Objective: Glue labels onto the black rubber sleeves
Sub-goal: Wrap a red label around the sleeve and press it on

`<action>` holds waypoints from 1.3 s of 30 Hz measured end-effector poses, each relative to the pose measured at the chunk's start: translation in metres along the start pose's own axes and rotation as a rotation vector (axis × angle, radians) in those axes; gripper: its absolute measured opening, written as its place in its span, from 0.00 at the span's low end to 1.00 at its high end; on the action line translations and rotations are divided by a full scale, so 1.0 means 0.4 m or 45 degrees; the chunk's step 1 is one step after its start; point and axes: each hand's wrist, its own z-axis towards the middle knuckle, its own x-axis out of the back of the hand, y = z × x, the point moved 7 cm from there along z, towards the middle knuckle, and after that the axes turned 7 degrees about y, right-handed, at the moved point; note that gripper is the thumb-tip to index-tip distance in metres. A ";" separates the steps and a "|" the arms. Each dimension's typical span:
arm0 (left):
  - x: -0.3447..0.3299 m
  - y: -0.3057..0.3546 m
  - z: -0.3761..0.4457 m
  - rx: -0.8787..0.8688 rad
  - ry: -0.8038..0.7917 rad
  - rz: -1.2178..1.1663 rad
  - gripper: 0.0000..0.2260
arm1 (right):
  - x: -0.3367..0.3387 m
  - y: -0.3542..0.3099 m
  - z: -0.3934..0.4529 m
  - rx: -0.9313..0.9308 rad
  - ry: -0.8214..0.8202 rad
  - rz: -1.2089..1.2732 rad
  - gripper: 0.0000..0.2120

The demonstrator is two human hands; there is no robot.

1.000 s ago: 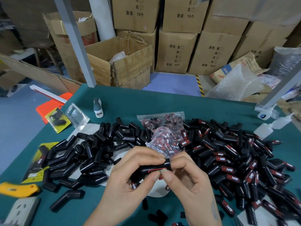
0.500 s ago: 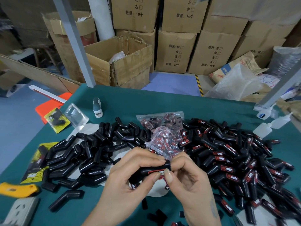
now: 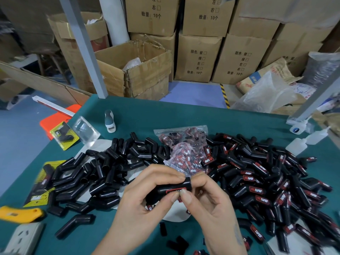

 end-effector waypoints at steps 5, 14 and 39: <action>0.001 0.007 -0.001 -0.034 0.003 0.019 0.07 | -0.008 0.027 -0.007 -0.129 -0.055 0.160 0.21; 0.005 0.002 -0.001 -0.026 0.014 0.041 0.09 | -0.005 0.015 -0.004 -0.049 -0.011 0.086 0.20; -0.002 -0.011 -0.008 0.127 -0.064 -0.070 0.11 | 0.016 -0.032 0.007 0.158 0.031 -0.104 0.05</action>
